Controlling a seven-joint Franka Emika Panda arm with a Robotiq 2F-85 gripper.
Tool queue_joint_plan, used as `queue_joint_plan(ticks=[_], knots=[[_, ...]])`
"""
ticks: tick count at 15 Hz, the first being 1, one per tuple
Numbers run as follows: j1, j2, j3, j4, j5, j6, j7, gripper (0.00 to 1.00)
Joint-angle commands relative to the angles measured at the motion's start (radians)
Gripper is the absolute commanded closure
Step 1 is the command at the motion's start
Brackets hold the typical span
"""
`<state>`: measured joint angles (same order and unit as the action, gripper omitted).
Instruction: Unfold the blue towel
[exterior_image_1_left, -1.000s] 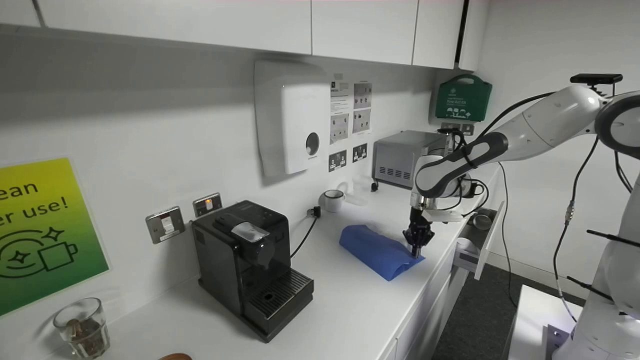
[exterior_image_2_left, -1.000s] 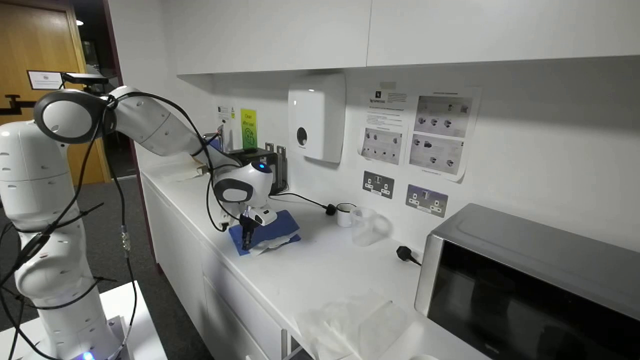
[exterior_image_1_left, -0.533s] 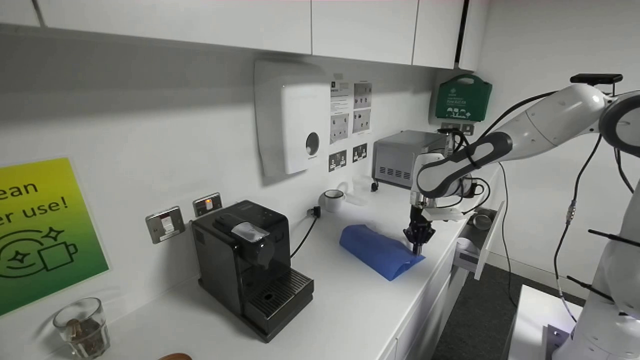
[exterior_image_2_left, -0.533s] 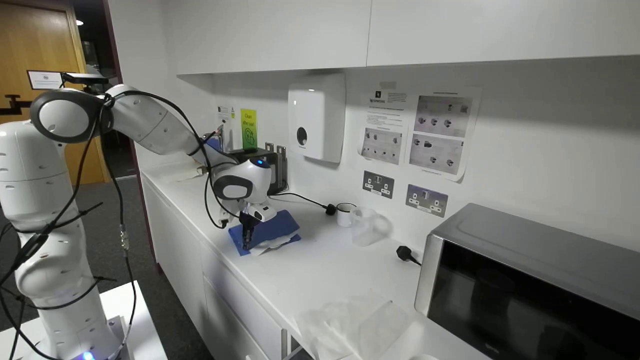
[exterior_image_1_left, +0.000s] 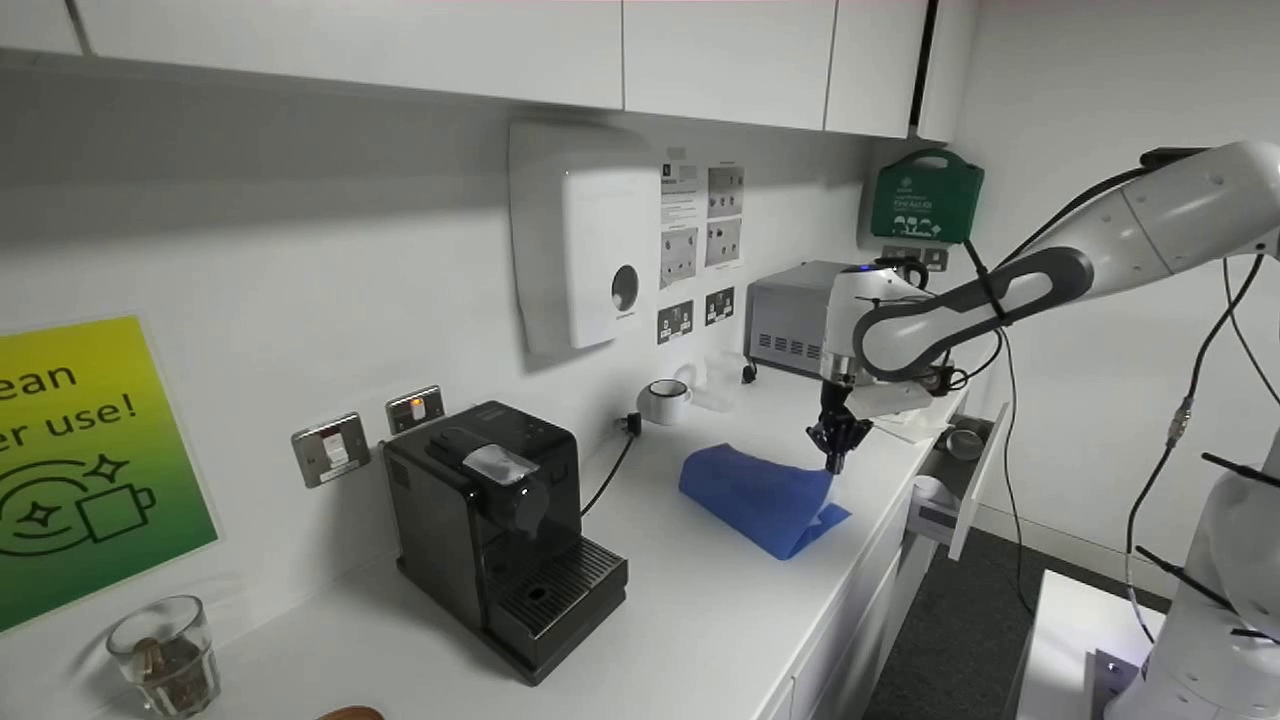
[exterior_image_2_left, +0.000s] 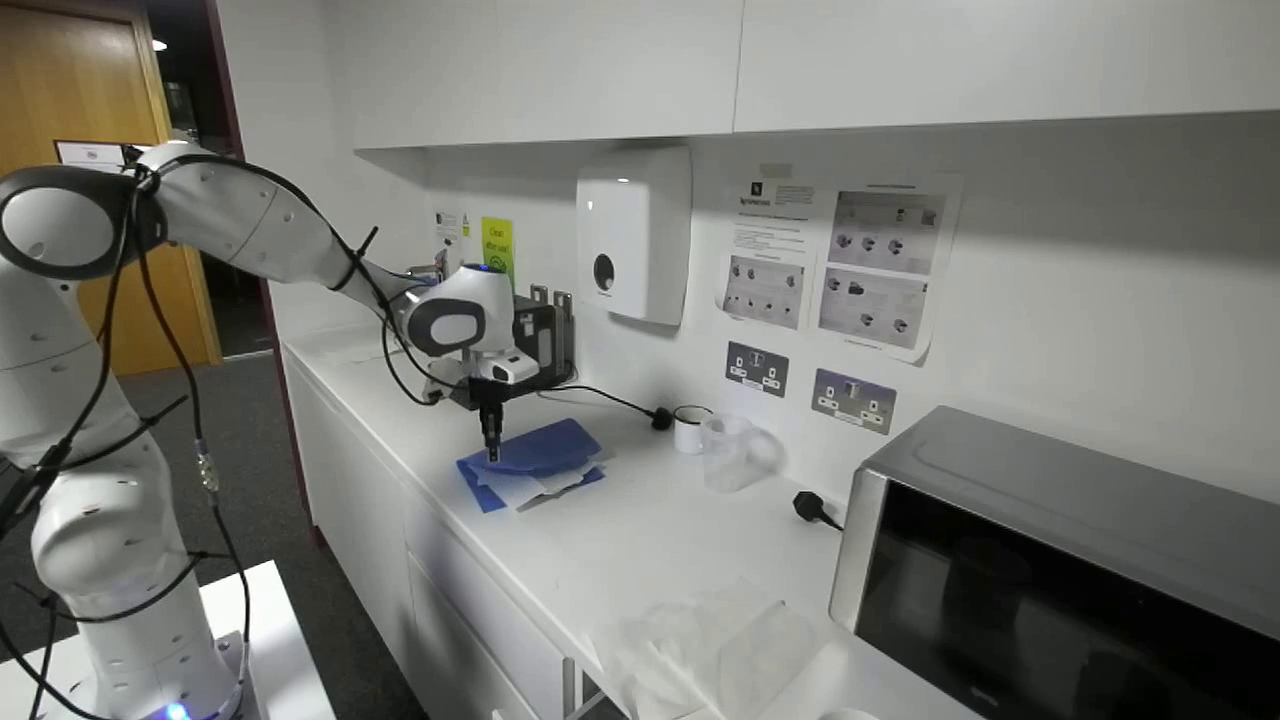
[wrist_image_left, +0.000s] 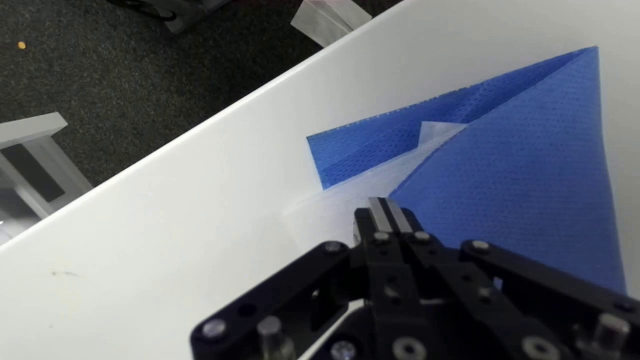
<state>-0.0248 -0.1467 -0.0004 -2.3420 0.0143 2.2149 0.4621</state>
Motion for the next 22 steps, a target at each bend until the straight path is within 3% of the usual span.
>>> queue_joint_plan(ticks=[1,7,12,22], knots=[[-0.001,-0.072,0.054,0.025,-0.100,-0.082,0.103,1.00],[0.029,-0.054,0.180,0.125,-0.292,-0.240,0.239,1.00],[0.096,0.013,0.276,0.205,-0.478,-0.431,0.335,1.00],[0.243,0.181,0.307,0.368,-0.640,-0.638,0.367,1.00]])
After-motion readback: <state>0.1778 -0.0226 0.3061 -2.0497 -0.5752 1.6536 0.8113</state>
